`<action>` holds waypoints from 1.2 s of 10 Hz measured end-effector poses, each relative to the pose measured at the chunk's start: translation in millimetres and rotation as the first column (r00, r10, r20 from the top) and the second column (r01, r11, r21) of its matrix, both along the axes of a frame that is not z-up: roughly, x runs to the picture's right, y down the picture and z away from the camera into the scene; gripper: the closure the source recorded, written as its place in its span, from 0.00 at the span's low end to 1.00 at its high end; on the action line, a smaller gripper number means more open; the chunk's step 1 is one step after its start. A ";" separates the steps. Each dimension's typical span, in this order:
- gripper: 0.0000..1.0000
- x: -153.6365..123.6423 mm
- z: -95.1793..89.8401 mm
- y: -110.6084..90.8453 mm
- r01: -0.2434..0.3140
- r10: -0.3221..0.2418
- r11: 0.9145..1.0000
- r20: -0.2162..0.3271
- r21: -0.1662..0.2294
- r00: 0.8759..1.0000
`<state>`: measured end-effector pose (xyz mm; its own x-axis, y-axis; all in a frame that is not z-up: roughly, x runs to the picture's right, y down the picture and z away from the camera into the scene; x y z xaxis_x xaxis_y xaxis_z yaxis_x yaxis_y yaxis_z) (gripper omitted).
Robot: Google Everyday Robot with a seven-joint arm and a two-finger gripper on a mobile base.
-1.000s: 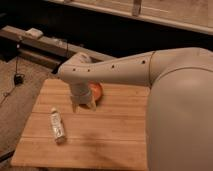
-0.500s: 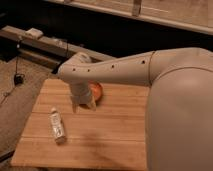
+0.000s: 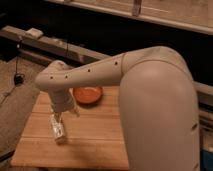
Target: Place the bottle in the ceramic bowl
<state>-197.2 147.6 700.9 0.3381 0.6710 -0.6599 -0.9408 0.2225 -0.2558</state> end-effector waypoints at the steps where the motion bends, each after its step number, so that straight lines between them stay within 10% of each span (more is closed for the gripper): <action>1: 0.35 -6.9 1.2 5.4 0.014 -0.013 1.000 0.023 -0.015 1.000; 12: 0.35 -72.3 59.3 51.7 0.115 -0.099 0.985 0.120 -0.130 0.988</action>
